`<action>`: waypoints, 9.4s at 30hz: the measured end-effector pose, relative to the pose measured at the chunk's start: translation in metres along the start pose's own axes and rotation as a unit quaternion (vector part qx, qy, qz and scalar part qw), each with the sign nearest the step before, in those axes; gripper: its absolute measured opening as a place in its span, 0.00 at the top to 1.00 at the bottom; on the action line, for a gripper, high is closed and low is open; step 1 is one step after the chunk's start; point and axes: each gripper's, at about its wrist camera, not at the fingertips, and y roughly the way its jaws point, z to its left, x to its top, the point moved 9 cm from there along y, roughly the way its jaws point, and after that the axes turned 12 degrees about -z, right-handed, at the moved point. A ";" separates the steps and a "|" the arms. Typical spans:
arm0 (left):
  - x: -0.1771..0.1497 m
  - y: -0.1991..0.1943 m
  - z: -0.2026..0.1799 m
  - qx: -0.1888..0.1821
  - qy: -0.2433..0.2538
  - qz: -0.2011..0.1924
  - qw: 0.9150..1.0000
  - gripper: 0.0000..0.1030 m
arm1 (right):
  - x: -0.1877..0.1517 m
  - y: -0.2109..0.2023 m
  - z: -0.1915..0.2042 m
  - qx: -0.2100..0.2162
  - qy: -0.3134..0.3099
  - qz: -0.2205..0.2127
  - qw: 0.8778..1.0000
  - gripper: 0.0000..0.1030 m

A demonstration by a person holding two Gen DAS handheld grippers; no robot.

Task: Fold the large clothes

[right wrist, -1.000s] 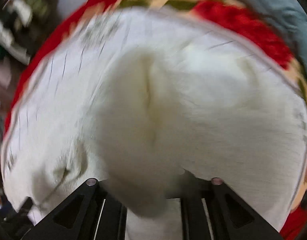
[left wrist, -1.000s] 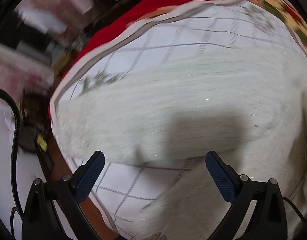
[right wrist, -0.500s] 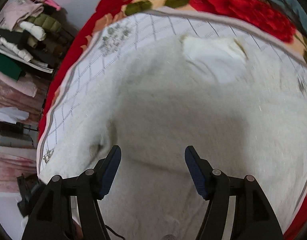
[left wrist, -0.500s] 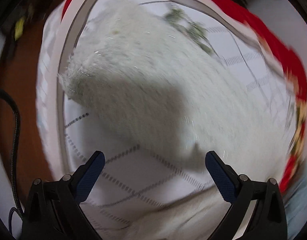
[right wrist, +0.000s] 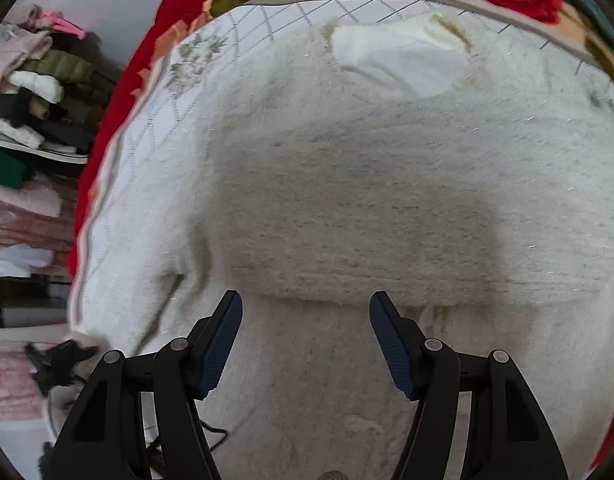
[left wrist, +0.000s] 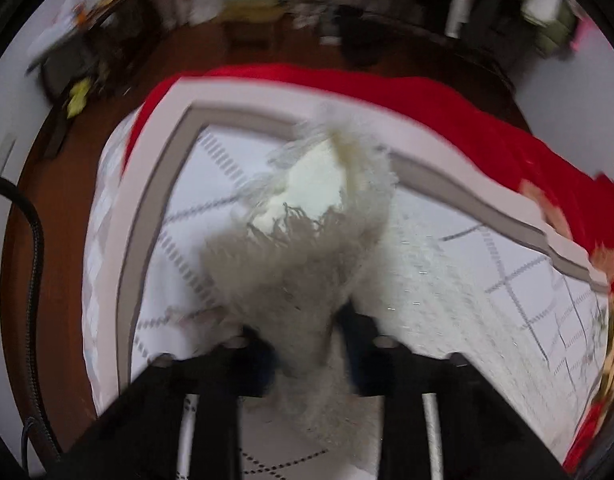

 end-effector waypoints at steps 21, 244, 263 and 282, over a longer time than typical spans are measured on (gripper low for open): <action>-0.094 -0.225 -0.238 -0.215 0.422 -0.195 0.859 0.91 | 0.013 -0.030 -0.091 -0.206 -0.015 -0.032 0.978 0.12; -0.586 -0.327 -0.087 0.059 0.657 -0.141 0.738 0.00 | -0.057 -0.199 -0.463 -0.140 -0.004 0.061 0.988 0.26; -0.493 -0.328 -0.117 -0.012 0.484 -0.120 0.867 0.90 | 0.022 -0.089 -0.350 0.057 0.005 0.084 0.995 0.26; -0.435 -0.307 -0.122 -0.040 0.357 -0.017 0.933 0.91 | 0.053 0.038 -0.204 0.238 0.230 0.162 0.930 0.70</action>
